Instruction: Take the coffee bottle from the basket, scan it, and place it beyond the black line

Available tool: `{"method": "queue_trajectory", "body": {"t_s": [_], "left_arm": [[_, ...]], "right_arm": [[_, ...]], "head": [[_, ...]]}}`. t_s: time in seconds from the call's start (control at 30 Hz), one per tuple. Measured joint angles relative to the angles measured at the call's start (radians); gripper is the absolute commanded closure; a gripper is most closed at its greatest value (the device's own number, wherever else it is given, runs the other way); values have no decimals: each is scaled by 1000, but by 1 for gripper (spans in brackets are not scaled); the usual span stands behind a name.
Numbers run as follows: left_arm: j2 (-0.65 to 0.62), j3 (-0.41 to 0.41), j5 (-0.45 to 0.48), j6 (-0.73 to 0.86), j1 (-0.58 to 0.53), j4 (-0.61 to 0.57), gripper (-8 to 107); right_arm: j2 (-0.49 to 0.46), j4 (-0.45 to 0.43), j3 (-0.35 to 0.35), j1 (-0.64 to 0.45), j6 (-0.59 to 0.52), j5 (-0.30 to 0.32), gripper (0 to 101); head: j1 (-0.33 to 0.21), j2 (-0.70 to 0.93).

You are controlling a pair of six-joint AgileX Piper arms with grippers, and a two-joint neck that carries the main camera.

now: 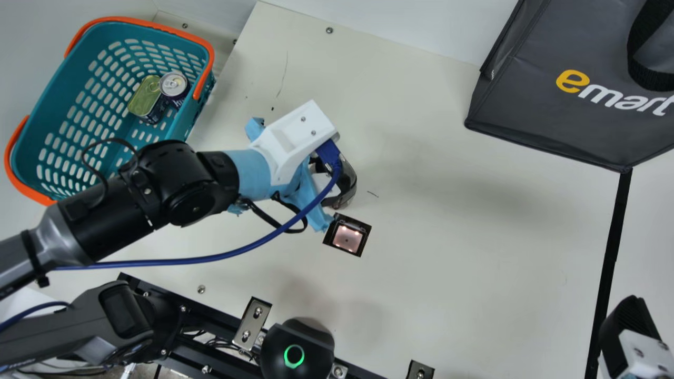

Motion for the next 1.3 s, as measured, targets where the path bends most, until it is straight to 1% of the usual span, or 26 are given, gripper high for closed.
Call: {"method": "queue_trajectory", "body": {"t_s": [0.37, 0.73, 1.3], "left_arm": [[4, -4, -5, 2, 8, -11, 9], [-17, -6, 10, 9, 36, -13, 9], [-89, -23, 43, -68, 70, -20, 9]], "right_arm": [[0, 0, 0, 0, 0, 0, 10], [0, 0, 0, 0, 0, 0, 10], [0, 0, 0, 0, 0, 1, 10]], "head": [[0, 0], [0, 0], [-2, 0]]}}
